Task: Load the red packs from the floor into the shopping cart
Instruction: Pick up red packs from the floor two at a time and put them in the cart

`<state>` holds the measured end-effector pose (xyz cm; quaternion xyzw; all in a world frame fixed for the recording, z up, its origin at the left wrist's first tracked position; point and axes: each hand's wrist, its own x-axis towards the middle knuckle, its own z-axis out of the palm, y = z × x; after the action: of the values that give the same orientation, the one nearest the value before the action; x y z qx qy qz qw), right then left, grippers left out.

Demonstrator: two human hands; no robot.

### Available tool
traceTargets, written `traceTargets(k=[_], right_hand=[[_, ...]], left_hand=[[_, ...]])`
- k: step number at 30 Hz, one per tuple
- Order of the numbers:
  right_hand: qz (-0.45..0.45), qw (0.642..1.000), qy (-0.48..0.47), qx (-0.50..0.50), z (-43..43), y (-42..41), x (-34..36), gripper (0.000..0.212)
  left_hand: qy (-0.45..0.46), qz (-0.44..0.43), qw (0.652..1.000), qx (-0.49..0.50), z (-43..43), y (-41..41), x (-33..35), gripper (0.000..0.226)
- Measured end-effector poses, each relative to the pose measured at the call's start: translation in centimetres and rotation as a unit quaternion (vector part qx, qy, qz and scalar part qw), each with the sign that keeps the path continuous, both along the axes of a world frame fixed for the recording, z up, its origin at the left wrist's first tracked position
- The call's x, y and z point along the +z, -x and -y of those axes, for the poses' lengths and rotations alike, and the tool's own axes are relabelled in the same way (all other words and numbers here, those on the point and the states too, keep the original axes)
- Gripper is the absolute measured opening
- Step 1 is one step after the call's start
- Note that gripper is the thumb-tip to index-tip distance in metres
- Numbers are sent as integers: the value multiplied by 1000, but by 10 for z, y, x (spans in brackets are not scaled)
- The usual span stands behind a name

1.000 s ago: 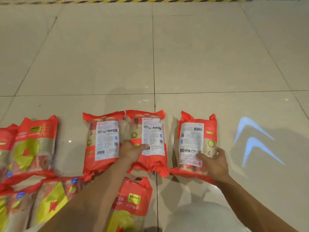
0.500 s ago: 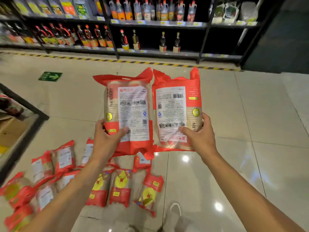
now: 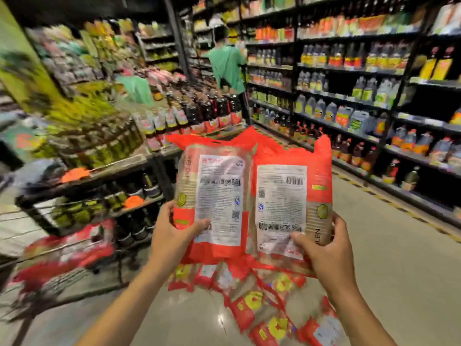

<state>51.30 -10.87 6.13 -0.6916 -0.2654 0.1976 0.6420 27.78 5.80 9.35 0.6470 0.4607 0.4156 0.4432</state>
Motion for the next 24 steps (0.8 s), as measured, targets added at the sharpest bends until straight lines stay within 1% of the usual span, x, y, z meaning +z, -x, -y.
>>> traceTargets(k=[2, 4, 8, 10, 12, 13, 16, 20, 24], right_hand=[[-4, 998, -2, 57, -31, 40, 2, 68], [-14, 992, 0, 124, -63, 88, 2, 69], [-9, 969, 1, 246, -120, 196, 6, 66], [-11, 954, 11, 299, -146, 249, 5, 78], [-21, 941, 20, 337, -172, 303, 5, 89], [-20, 935, 21, 354, -185, 330, 5, 88], [0, 925, 21, 379, -218, 407, 6, 75], [7, 916, 21, 400, -262, 492, 7, 74], [21, 919, 28, 392, -312, 542, 2, 70]], left_hand=[[2, 9, 998, 69, 4, 62, 6, 71], [0, 21, 990, 140, 10, 127, 8, 73], [24, 57, 960, 272, 16, 255, 4, 68], [26, 70, 942, 328, 17, 313, -1, 67], [24, 78, 925, 370, 16, 366, -6, 71], [21, 81, 919, 384, 13, 393, -10, 70], [16, 72, 910, 407, 0, 465, -16, 64], [26, 61, 904, 422, -35, 547, -23, 71], [41, 55, 910, 409, -91, 603, -29, 70]])
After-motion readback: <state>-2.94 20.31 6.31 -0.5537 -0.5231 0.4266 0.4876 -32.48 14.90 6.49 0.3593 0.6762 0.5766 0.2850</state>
